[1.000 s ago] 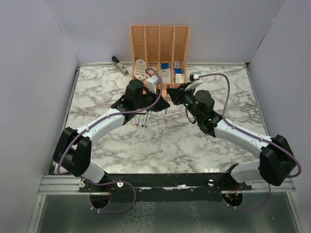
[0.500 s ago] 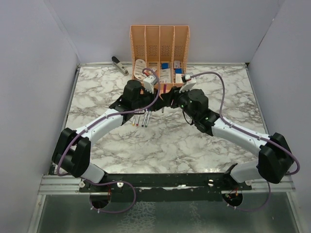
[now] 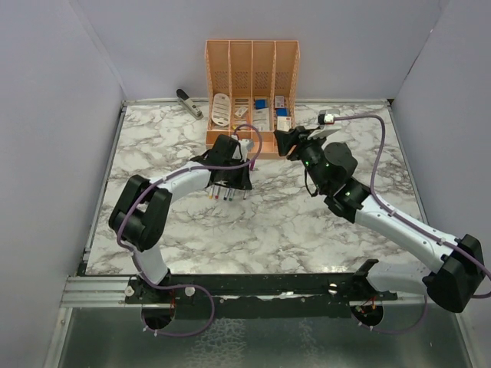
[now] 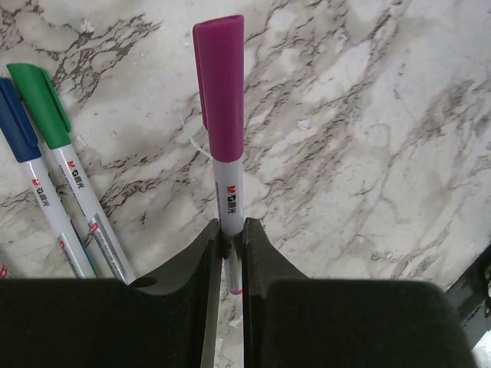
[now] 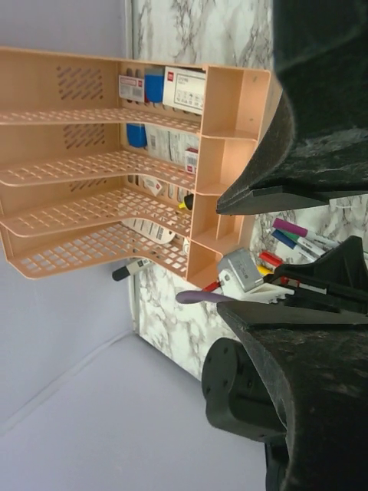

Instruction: Insert the pens into the pen caps

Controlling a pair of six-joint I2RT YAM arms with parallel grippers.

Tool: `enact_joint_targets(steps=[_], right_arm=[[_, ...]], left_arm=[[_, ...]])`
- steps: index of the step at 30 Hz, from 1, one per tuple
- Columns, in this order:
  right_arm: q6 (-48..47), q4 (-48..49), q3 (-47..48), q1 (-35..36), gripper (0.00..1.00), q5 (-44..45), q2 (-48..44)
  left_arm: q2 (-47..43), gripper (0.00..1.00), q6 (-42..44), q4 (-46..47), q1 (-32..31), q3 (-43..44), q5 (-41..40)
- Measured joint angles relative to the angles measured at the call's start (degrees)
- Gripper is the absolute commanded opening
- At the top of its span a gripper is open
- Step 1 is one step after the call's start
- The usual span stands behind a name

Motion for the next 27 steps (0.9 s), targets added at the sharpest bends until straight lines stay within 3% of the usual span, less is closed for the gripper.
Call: enact_joint_targets(steps=[15,27], right_arm=[[-0.81,-1.70,-1.70,0.00,0.48,5.05,-0.37],[-0.81,-3.17,-1.73,0.00,0.48,5.88,-0.66]], left_arm=[[11.91,0.01,-0.07,-13.20,0.00,13.18,-8.76],[13.86,0.30,-0.76,-16.13,0.02,13.84,-9.94]])
